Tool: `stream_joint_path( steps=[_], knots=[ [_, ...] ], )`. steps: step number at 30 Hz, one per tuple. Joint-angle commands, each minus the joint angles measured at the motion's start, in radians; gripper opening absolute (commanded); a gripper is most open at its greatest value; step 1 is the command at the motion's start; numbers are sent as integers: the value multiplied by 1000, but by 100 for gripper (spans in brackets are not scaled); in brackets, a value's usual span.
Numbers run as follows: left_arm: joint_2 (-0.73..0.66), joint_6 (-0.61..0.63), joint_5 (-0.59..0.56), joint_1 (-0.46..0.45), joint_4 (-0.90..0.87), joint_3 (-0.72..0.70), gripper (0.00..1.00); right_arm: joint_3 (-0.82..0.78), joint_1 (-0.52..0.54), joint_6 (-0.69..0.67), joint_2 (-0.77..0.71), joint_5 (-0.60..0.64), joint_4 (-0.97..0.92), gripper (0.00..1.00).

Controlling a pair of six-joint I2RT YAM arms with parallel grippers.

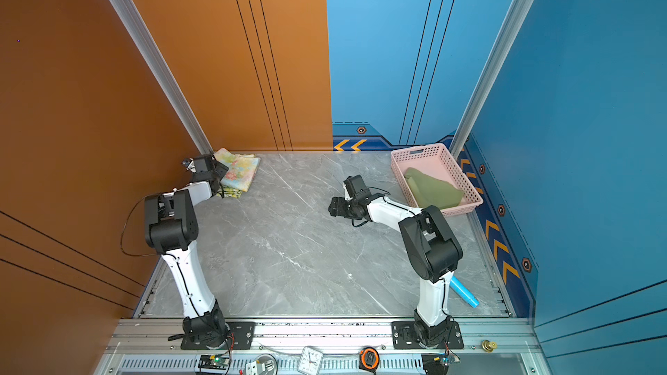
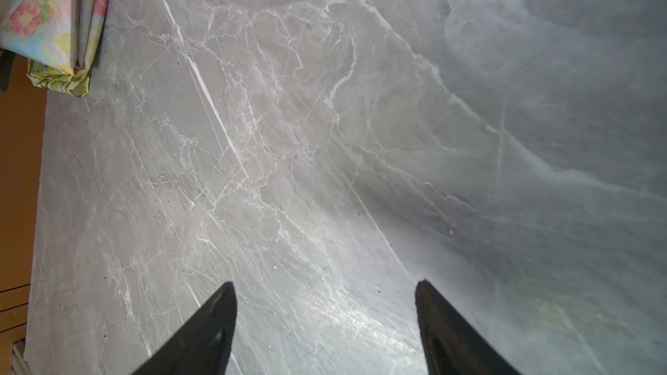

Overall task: Fold and stack skirts
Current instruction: Place the skirt on the skirt.

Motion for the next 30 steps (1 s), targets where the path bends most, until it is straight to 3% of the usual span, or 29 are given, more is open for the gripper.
stream_joint_path(
  steps=[1,11,19,30],
  knots=[
    [-61,30,-76,4,-239,82,100,-8,-6,-6,-61,5,-5,79],
    [-137,56,-201,4,-624,129,98,-7,-16,-19,-119,16,-38,82],
    [-290,164,-179,-29,-627,4,98,-3,-44,-57,-188,60,-54,100],
    [-538,382,-92,-203,-602,-106,98,110,-72,-133,-200,208,-104,100]
  ],
)
